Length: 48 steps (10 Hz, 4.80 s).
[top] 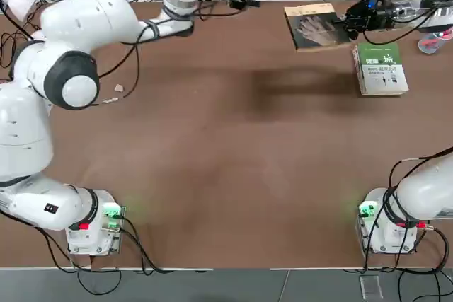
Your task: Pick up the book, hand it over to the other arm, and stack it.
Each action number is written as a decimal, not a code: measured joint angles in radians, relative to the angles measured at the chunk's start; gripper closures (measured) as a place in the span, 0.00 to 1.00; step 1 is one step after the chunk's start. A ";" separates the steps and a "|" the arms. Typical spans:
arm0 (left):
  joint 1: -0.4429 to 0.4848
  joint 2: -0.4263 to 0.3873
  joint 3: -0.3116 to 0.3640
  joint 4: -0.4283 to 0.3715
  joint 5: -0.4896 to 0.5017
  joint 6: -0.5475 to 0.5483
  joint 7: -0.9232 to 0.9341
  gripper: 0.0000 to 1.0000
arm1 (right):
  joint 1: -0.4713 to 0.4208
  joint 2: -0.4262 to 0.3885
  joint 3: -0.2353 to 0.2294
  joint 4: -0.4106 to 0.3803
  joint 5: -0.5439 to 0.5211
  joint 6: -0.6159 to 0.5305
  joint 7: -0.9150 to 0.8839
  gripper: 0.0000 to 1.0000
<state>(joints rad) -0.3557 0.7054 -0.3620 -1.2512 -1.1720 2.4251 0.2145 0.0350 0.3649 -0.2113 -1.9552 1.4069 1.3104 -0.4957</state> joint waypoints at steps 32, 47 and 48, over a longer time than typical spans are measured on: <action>0.392 -0.674 0.179 -0.485 1.205 -0.676 -0.240 0.00 | -0.335 0.276 -0.178 0.382 -0.472 -0.096 -0.356 0.85; 0.387 -0.867 0.223 -0.566 1.181 -0.817 -0.260 0.00 | -0.367 0.363 -0.176 0.451 -0.447 0.009 -0.371 0.85; 0.387 -0.874 0.226 -0.533 1.173 -0.864 -0.260 0.00 | -0.367 0.365 -0.176 0.449 -0.444 0.008 -0.351 0.85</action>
<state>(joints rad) 0.0316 -0.1690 -0.1356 -1.7846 0.0015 1.5609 -0.0456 -0.3322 0.7300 -0.3871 -1.5066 0.9633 1.3185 -0.8467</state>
